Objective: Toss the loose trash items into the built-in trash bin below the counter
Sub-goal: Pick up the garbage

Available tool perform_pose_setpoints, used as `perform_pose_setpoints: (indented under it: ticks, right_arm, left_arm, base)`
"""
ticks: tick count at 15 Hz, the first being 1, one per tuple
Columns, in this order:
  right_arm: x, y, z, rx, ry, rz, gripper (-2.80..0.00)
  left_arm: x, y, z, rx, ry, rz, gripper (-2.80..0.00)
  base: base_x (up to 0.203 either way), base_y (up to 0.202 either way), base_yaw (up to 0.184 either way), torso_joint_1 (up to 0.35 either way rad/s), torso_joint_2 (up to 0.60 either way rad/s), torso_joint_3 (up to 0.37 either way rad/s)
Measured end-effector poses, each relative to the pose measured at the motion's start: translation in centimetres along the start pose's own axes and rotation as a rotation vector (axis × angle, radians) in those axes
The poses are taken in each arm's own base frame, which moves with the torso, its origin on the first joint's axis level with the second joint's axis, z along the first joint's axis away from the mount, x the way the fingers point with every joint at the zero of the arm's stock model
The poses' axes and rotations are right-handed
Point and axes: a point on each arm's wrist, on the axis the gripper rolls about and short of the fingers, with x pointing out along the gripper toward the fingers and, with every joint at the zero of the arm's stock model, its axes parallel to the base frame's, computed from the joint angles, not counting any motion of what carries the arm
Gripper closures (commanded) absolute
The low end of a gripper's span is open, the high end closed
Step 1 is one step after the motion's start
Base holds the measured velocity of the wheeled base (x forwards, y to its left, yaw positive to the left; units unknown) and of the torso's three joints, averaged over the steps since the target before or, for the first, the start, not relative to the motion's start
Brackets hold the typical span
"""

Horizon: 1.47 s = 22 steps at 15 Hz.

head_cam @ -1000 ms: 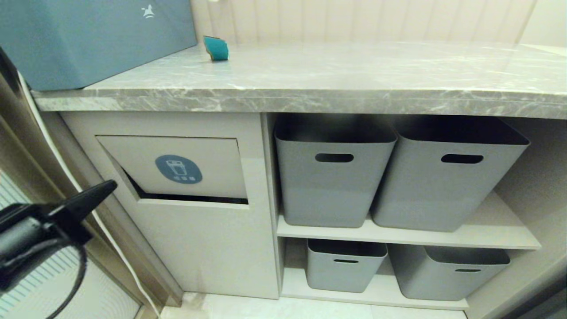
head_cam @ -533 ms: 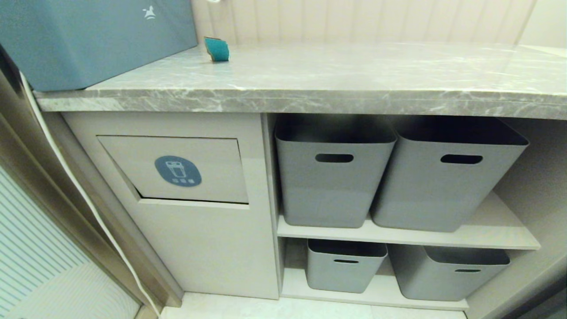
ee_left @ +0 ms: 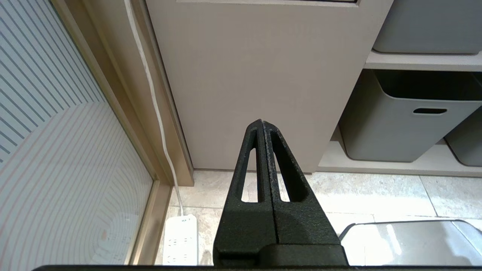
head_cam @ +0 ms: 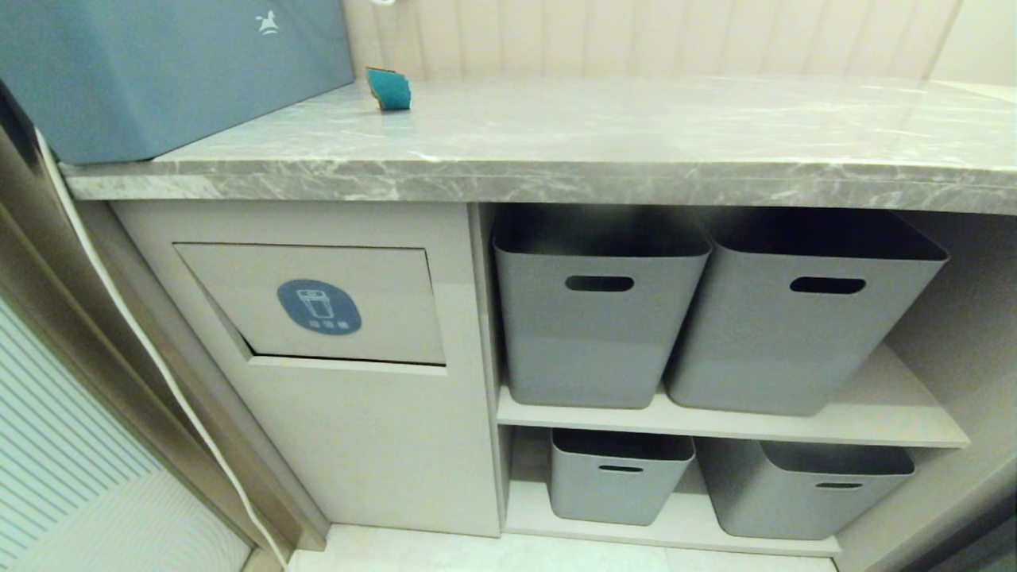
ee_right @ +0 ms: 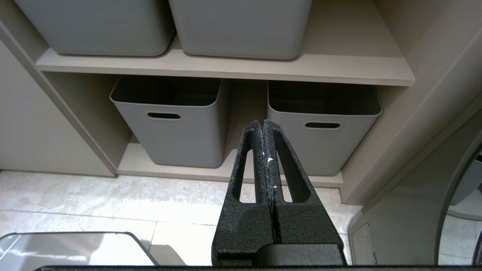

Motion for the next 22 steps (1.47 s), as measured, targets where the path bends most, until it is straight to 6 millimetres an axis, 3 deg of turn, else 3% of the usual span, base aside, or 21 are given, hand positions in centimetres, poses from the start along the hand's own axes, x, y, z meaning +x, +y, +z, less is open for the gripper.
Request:
perform_pose_setpoints:
  ticks: [8, 22]
  right_arm:
    - [0.16, 0.0, -0.04, 0.01, -0.022, -0.004, 0.0]
    - [0.16, 0.0, -0.05, 0.007, -0.022, -0.001, 0.0]
  left_arm:
    - [-0.02, 0.0, -0.12, -0.009, 0.003, 0.002, 0.0]
    - [-0.04, 0.0, -0.09, -0.04, 0.002, 0.002, 0.0]
  base:
    - [0.0, 0.0, 0.0, 0.025, -0.12, -0.115]
    - [0.0, 0.0, 0.0, 0.187, -0.48, -0.286]
